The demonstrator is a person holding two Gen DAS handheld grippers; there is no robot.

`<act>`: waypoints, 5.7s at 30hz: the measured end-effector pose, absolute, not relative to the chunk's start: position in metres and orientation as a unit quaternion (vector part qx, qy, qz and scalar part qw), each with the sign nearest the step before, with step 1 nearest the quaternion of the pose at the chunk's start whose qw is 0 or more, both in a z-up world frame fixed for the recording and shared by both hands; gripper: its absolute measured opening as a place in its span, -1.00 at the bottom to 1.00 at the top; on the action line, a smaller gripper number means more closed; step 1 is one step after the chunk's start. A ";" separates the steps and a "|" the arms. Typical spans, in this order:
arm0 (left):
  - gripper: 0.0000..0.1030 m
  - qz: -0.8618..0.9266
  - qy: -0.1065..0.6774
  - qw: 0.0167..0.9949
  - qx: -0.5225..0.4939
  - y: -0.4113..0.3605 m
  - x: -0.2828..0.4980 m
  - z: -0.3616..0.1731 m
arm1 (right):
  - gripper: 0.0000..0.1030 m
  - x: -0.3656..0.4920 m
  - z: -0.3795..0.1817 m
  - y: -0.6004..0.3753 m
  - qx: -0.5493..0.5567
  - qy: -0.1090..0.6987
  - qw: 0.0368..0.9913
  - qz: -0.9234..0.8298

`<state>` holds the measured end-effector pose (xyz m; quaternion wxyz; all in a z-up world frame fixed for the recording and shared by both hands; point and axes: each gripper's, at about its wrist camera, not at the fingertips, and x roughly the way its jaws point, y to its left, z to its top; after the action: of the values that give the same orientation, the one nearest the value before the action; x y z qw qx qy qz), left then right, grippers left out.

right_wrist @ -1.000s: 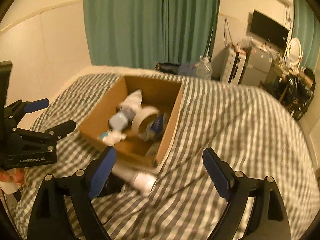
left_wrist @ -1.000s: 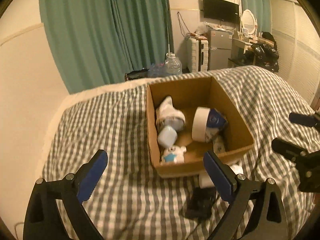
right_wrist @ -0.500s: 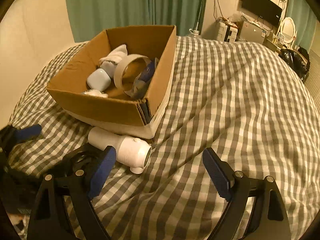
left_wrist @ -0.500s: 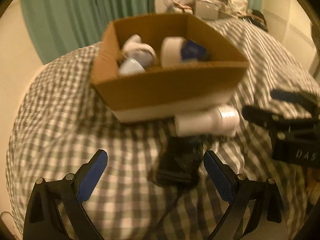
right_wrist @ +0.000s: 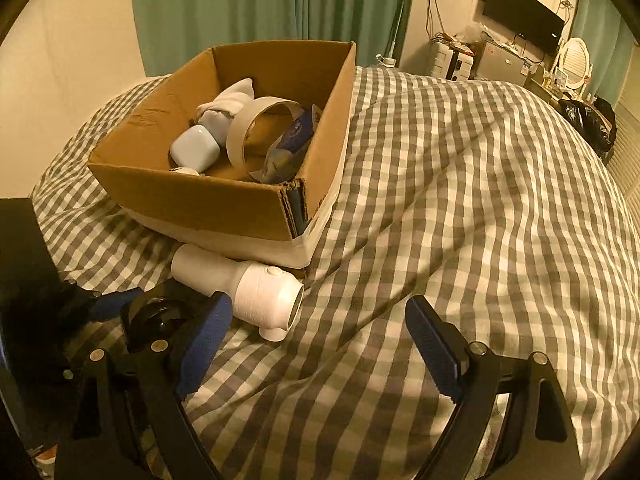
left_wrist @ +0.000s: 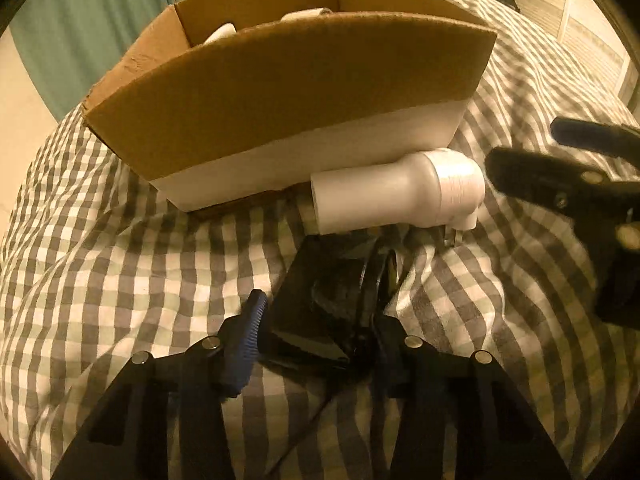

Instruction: Organize objects

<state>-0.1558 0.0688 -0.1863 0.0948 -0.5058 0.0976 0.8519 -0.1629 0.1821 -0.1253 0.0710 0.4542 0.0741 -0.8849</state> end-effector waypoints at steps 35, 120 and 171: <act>-0.09 0.881 0.007 0.011 -0.473 -0.031 -0.158 -0.140 | 0.48 -0.179 -0.161 0.084 0.517 0.232 0.156 -0.809; 0.86 0.938 0.039 0.070 -0.336 0.010 -0.264 -0.011 | 0.60 -0.277 0.022 0.137 0.366 0.089 0.062 -0.924; 1.00 0.973 0.025 -0.007 -0.228 -0.002 -0.112 -0.012 | 0.95 -0.114 -0.022 0.185 0.251 0.032 -0.015 -0.967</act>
<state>-0.1116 -0.0018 -0.0124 -0.0075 -0.2275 0.0253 0.9734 -0.1142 0.1853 -0.0221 -0.0151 0.2511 0.0323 -0.9673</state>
